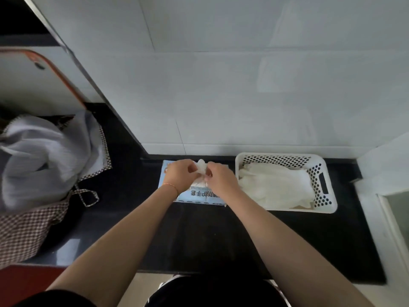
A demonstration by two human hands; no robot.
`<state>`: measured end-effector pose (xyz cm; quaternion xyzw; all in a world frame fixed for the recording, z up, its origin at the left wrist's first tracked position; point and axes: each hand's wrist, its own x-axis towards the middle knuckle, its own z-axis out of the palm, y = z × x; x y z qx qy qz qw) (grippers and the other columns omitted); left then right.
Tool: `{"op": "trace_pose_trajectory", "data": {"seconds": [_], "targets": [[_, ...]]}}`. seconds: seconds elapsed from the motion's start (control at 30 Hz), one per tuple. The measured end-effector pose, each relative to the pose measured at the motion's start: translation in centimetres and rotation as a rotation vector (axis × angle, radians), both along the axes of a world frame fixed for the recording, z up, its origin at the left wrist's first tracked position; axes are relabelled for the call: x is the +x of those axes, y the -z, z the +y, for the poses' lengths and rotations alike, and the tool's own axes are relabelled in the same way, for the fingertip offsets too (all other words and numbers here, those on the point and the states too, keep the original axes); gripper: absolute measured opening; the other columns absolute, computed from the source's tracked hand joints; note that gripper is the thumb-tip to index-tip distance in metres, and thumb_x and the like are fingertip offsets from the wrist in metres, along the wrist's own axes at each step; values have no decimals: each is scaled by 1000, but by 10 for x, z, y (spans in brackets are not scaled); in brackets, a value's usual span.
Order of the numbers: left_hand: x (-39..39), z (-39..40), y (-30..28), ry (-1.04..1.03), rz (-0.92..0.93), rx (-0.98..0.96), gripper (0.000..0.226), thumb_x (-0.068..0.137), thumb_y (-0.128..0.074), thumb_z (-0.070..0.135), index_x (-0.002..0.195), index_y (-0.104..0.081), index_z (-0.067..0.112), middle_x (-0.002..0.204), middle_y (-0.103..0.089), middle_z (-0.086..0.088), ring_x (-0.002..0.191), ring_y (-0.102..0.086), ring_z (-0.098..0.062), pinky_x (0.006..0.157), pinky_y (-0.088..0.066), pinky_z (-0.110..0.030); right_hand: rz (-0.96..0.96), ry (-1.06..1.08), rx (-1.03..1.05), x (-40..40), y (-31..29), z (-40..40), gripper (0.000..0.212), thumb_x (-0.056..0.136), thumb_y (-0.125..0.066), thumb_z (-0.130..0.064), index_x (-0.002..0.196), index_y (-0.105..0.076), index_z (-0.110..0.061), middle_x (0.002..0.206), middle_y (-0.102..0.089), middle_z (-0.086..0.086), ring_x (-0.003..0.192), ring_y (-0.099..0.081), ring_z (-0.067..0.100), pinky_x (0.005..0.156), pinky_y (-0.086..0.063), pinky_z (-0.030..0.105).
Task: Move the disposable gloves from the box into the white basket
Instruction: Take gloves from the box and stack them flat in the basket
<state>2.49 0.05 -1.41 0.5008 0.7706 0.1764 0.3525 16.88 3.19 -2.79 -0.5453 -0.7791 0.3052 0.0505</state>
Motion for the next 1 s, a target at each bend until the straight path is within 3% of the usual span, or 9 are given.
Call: {"op": "trace_pose_trajectory", "data": {"seconds": [0.1, 0.17, 0.3, 0.43, 0.6, 0.7, 0.77, 0.9, 1.0], "targets": [[-3, 6, -5, 24, -47, 75, 6, 81, -71, 23, 77, -67, 20, 82, -67, 6, 84, -63, -18, 74, -53, -30, -32, 78, 51, 6, -9, 7, 7, 91, -53, -13, 85, -53, -15, 84, -59, 0, 75, -55, 21, 59, -42, 32], [-11, 8, -7, 39, -5, 126, 14, 81, -72, 25, 94, -68, 21, 98, -65, 5, 98, -60, -18, 79, -46, -23, -26, 162, 53, 15, -10, 11, 12, 92, -52, -13, 80, -51, -15, 86, -54, 1, 72, -50, 18, 56, -34, 28], [-36, 2, 3, 204, 71, -169, 97, 66, -85, 38, 148, -32, 31, 149, -28, -5, 133, -35, -32, 107, -39, -46, 40, 274, -30, 21, -10, 13, 11, 92, -48, -8, 84, -54, -12, 85, -54, 2, 72, -49, 18, 59, -35, 27], [-28, -10, 13, 357, 232, -193, 109, 68, -82, 37, 153, -14, 32, 153, -17, -11, 127, -37, -36, 102, -44, -45, 54, 262, -24, -3, -11, 3, 11, 93, -48, -7, 90, -57, -8, 84, -58, 4, 77, -51, 21, 64, -38, 33], [-22, -14, 17, 309, 262, -145, 122, 67, -83, 41, 155, 1, 28, 154, -19, -12, 130, -38, -37, 101, -45, -46, 142, 197, -12, -41, -14, -13, 16, 90, -48, -4, 86, -63, -5, 80, -64, 6, 76, -59, 24, 68, -47, 37], [-28, -12, 10, 291, 215, -120, 116, 68, -83, 39, 153, -5, 31, 150, -29, -8, 128, -41, -35, 99, -46, -47, 133, 152, -62, -49, -23, -12, 21, 92, -46, -5, 94, -68, -7, 87, -65, 2, 79, -58, 20, 64, -47, 31], [-33, -11, 6, 268, 169, -95, 104, 69, -82, 39, 151, -19, 33, 145, -36, -4, 128, -39, -32, 101, -42, -44, 146, 208, -95, -40, -28, -4, 27, 93, -44, -5, 101, -69, -13, 97, -66, -2, 84, -58, 15, 67, -46, 27], [-32, -8, 2, 272, 217, 80, 50, 78, -74, 45, 122, -61, 26, 125, -50, 1, 121, -42, -23, 97, -43, -36, 145, 327, 14, -10, -33, 11, 30, 93, -45, -2, 110, -69, -12, 111, -67, 4, 101, -61, 19, 80, -44, 24], [-28, -3, -5, 251, 212, 85, 24, 89, -64, 35, 105, -70, 18, 110, -58, 0, 110, -51, -21, 89, -48, -34, -10, 157, -135, 0, -31, 16, 31, 89, -57, -12, 118, -67, -14, 116, -66, 2, 106, -61, 20, 79, -41, 23]]}}
